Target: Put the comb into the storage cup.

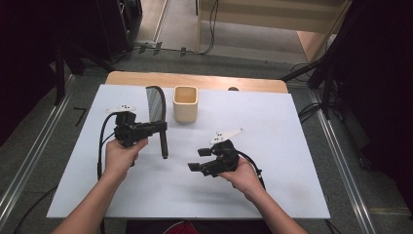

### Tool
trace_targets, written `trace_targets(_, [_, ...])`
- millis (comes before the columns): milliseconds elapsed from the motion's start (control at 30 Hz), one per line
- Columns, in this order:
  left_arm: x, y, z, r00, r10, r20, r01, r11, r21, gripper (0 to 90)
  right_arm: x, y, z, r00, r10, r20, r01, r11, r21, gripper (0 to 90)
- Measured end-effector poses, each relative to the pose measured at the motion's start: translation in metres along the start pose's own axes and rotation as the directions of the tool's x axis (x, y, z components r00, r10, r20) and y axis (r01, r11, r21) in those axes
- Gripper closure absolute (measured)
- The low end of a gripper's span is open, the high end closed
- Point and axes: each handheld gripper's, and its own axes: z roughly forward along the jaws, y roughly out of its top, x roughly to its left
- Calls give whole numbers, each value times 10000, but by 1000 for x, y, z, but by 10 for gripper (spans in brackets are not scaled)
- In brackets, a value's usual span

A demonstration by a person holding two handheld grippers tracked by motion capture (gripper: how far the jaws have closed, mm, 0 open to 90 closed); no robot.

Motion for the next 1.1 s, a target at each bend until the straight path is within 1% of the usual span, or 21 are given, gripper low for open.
trace_targets(67, [0, 0, 0, 10000, 64, -13, -64, 10000, 0, 736, -2, -5, -7, 9999, 53, 94, -54, 10000, 45, 266])
trace_targets(133, [-1, 0, 1, 10000, 65, -22, -65, 10000, 16, 737, -3, -7, -9, 9999, 45, 117, -45, 10000, 24, 266])
trace_targets(233, [0, 0, 0, 10000, 26, 16, -26, 10000, 25, 736, -6, -11, -18, 9996, 154, 224, -154, 9999, -24, 267])
trace_targets(467, [0, 0, 0, 10000, 31, -26, -31, 10000, -27, 736, -8, -16, -27, 9993, 175, 316, -173, 9998, -66, 266])
trace_targets(600, [0, 0, 0, 10000, 39, -23, -39, 10000, -22, 736, -9, -20, -29, 9992, 175, 361, -177, 9998, 59, 267])
trace_targets(667, [1, 0, 0, 10000, -16, -2, 16, 10000, -48, 736, -10, -24, -32, 9986, 232, 465, -243, 9995, 214, 266])
trace_targets(733, [1, 1, 0, 10000, -40, -8, 40, 10000, -55, 736, -11, -26, -33, 9985, 204, 509, -217, 9995, 247, 266])
trace_targets(767, [2, 1, -1, 10000, -30, -65, 29, 10000, -68, 736, -14, -29, -36, 9978, 271, 602, -293, 9989, 356, 266])
trace_targets(1000, [3, 1, -1, 10000, -57, -50, 57, 10000, -63, 736, -19, -39, -48, 9952, 426, 879, -464, 9981, 416, 266])
trace_targets(1100, [4, 2, -1, 10000, 8, -80, -8, 10000, -46, 736, -20, -42, -53, 9939, 521, 969, -561, 9977, 390, 266])
